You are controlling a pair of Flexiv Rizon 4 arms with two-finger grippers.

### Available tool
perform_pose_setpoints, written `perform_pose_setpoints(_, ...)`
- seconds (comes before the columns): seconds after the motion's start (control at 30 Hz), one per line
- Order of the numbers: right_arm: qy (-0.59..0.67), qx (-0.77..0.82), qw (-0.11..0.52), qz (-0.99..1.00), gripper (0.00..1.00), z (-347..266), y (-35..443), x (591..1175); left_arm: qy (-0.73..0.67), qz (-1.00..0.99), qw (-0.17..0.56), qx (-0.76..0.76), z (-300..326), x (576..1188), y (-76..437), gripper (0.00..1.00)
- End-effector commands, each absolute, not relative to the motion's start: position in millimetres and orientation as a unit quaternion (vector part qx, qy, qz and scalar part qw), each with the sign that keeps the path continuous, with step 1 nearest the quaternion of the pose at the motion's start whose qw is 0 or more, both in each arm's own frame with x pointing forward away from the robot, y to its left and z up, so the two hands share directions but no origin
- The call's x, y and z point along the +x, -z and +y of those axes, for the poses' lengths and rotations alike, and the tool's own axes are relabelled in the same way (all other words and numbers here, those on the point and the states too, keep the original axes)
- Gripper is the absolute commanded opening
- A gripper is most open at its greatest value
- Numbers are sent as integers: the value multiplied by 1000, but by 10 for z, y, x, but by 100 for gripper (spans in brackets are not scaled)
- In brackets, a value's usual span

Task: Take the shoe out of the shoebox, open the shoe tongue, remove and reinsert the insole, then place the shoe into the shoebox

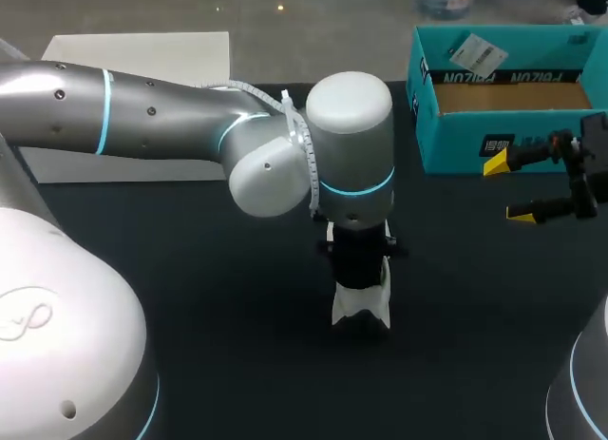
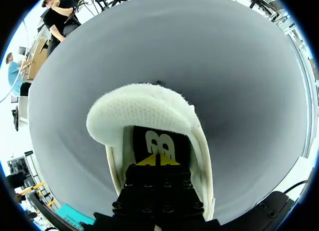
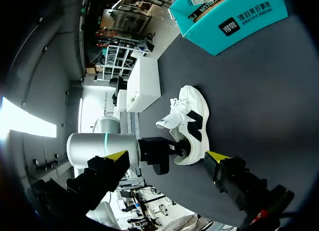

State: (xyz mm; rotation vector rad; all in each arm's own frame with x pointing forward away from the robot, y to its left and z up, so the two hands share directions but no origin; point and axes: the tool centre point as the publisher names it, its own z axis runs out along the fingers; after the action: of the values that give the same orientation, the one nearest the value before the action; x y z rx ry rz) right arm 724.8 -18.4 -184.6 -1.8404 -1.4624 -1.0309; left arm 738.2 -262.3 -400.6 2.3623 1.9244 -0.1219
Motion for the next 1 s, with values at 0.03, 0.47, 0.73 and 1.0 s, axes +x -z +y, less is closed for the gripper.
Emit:
perform_pose_setpoints(0.03,385,-689,282,-546,100,-177,1850,7235,18,631,55,773,-2610,7390,3838,0)
perform_pose_setpoints(0.47,385,-689,282,-546,100,-177,1850,7235,-81,612,158,770,-2667,7729,3175,0)
perform_pose_setpoints(0.73,385,-689,282,-546,100,-177,1850,7235,-119,613,152,766,-2618,7755,3166,0)
perform_pose_setpoints(1.0,385,-689,282,-546,100,-177,1850,7235,-114,620,143,763,-2550,7707,3185,0)
